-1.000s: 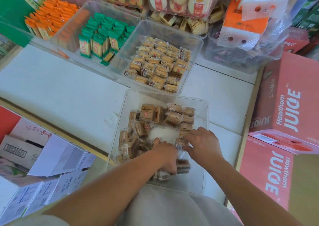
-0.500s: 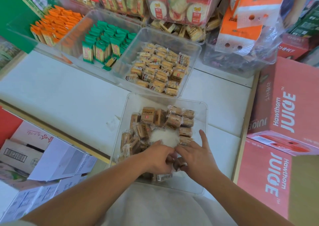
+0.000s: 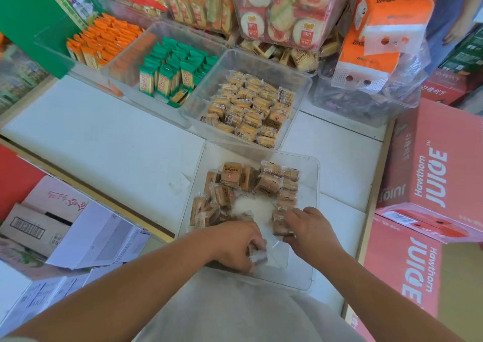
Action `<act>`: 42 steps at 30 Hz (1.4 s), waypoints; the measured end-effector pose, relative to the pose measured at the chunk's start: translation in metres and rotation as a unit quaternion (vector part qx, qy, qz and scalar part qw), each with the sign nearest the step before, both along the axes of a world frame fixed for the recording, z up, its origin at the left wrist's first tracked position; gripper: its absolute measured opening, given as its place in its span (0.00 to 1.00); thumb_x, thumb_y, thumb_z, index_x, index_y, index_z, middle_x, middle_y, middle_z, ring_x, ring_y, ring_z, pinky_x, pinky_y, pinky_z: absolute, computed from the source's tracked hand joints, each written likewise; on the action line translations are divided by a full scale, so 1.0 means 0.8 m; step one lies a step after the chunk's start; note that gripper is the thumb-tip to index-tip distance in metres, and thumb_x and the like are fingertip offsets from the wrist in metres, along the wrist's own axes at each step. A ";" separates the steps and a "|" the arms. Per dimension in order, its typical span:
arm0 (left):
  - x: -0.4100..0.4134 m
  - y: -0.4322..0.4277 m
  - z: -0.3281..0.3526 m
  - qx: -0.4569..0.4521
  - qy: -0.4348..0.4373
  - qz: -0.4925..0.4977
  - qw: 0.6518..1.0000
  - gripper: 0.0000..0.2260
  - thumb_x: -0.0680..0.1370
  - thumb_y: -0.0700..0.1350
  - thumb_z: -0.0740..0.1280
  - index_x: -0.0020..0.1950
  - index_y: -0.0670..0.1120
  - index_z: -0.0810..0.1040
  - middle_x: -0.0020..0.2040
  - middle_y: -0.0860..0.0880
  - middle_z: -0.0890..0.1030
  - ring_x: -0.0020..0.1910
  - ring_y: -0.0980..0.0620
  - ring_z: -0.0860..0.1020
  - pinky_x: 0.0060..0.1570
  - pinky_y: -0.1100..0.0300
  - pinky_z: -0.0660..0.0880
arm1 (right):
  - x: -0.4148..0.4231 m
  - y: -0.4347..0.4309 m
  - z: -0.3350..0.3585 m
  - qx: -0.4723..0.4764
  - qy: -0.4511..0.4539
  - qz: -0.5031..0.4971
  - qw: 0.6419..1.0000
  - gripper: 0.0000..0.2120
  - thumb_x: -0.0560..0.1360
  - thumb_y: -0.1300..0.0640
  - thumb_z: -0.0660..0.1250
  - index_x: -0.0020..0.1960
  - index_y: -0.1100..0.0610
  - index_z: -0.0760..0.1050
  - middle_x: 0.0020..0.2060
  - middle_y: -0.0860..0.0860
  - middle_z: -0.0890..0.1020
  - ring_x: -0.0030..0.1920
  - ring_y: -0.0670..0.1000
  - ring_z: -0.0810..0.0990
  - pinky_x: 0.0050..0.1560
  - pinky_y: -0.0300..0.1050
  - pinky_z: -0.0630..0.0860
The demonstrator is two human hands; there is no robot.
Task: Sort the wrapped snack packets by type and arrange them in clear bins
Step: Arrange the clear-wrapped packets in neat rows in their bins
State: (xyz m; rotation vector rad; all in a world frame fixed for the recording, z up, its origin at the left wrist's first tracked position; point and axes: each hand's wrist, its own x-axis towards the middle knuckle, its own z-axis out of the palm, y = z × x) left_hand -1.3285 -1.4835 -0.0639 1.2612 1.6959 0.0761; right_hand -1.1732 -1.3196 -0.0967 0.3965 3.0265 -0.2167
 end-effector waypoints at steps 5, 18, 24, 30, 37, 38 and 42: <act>0.044 0.024 -0.034 0.048 0.004 0.163 0.985 0.10 0.71 0.55 0.77 0.41 0.50 0.84 0.35 0.56 0.80 0.35 0.55 0.76 0.34 0.61 0.68 | -0.001 0.001 0.000 -0.004 -0.057 0.008 0.998 0.24 0.49 0.46 0.87 0.37 0.53 0.79 0.33 0.47 0.82 0.33 0.52 0.83 0.52 0.49 0.83; 0.052 0.052 -0.046 0.020 0.003 0.295 0.955 0.07 0.77 0.47 0.73 0.49 0.48 0.78 0.49 0.48 0.82 0.49 0.47 0.80 0.50 0.53 0.79 | 0.008 -0.016 0.002 0.032 -0.163 -0.001 0.986 0.28 0.56 0.29 0.74 0.43 0.51 0.81 0.38 0.48 0.81 0.40 0.53 0.83 0.72 0.60 0.67; -0.019 0.003 0.018 0.105 0.097 0.086 0.986 0.09 0.79 0.55 0.68 0.57 0.55 0.81 0.49 0.58 0.82 0.48 0.56 0.79 0.52 0.54 0.80 | 0.005 -0.029 -0.004 0.050 -0.154 -0.029 0.986 0.35 0.63 0.44 0.78 0.67 0.52 0.74 0.55 0.52 0.80 0.53 0.56 0.81 0.78 0.61 0.51; -0.051 -0.021 0.014 0.041 0.127 -0.147 0.980 0.19 0.71 0.61 0.75 0.58 0.56 0.80 0.50 0.56 0.82 0.49 0.52 0.78 0.47 0.55 0.76 | 0.008 -0.042 -0.008 0.048 -0.163 -0.032 0.985 0.33 0.55 0.47 0.81 0.58 0.51 0.79 0.51 0.55 0.80 0.47 0.58 0.81 0.68 0.60 0.66; -0.077 -0.025 0.011 0.070 0.002 0.065 0.995 0.16 0.76 0.53 0.75 0.62 0.57 0.78 0.51 0.59 0.79 0.49 0.58 0.78 0.43 0.63 0.72 | -0.006 -0.037 0.010 0.008 -0.189 -0.064 0.980 0.29 0.58 0.41 0.81 0.57 0.45 0.80 0.53 0.47 0.80 0.46 0.52 0.79 0.52 0.48 0.76; -0.081 -0.023 0.013 0.074 -0.020 0.116 0.990 0.16 0.75 0.54 0.76 0.60 0.57 0.78 0.49 0.60 0.78 0.47 0.60 0.78 0.41 0.64 0.72 | -0.008 -0.038 0.011 0.001 -0.190 -0.069 0.979 0.29 0.57 0.40 0.82 0.55 0.45 0.81 0.52 0.47 0.80 0.45 0.52 0.79 0.49 0.48 0.76; -0.091 0.006 0.009 0.124 0.009 0.183 0.975 0.14 0.75 0.53 0.75 0.57 0.58 0.75 0.47 0.59 0.78 0.44 0.58 0.78 0.43 0.57 0.78 | -0.016 -0.040 0.023 -0.029 -0.183 -0.097 0.978 0.25 0.61 0.38 0.79 0.56 0.42 0.81 0.52 0.44 0.79 0.46 0.50 0.80 0.49 0.45 0.75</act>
